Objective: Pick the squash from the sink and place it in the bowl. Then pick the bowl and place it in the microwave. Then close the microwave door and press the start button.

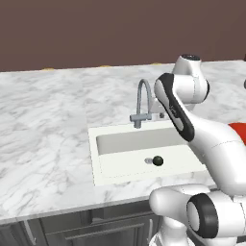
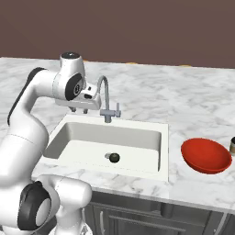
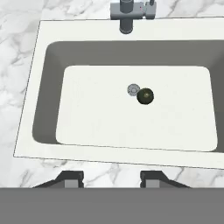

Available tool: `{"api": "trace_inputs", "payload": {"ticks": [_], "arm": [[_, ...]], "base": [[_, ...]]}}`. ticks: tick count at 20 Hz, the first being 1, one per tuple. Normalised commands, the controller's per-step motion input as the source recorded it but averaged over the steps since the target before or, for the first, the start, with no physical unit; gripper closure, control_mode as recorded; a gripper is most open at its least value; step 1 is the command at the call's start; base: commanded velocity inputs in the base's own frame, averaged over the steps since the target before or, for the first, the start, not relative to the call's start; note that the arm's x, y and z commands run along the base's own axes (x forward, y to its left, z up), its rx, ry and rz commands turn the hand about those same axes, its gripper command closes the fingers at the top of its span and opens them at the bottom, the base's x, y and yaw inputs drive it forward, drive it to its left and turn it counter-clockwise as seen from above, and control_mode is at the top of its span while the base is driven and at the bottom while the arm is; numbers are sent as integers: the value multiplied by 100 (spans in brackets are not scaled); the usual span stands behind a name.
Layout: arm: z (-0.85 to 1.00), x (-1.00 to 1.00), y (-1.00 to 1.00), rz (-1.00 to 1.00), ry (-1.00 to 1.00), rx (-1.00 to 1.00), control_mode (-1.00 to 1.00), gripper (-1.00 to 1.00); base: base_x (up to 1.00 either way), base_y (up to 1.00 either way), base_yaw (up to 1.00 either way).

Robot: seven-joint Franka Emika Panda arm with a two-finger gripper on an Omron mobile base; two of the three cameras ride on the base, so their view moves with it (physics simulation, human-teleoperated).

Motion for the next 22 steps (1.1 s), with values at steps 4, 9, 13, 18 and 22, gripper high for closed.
{"api": "trace_inputs", "payload": {"ticks": [4, 9, 13, 18, 22], "arm": [[-2, -3, -16, 0, 0, 0, -100, -100], [-44, -46, -51, 0, 1, 0, -100, -100], [-98, -32, -58, 1, 1, -1, -100, -100], [-91, 0, -62, 3, 3, 0, -100, -100], [-72, 61, -12, 0, 0, 0, -100, -100]], "base": [[0, 0, 0], [0, 0, 0], [0, 0, 0], [0, 0, 0], [0, 0, 0]]}}
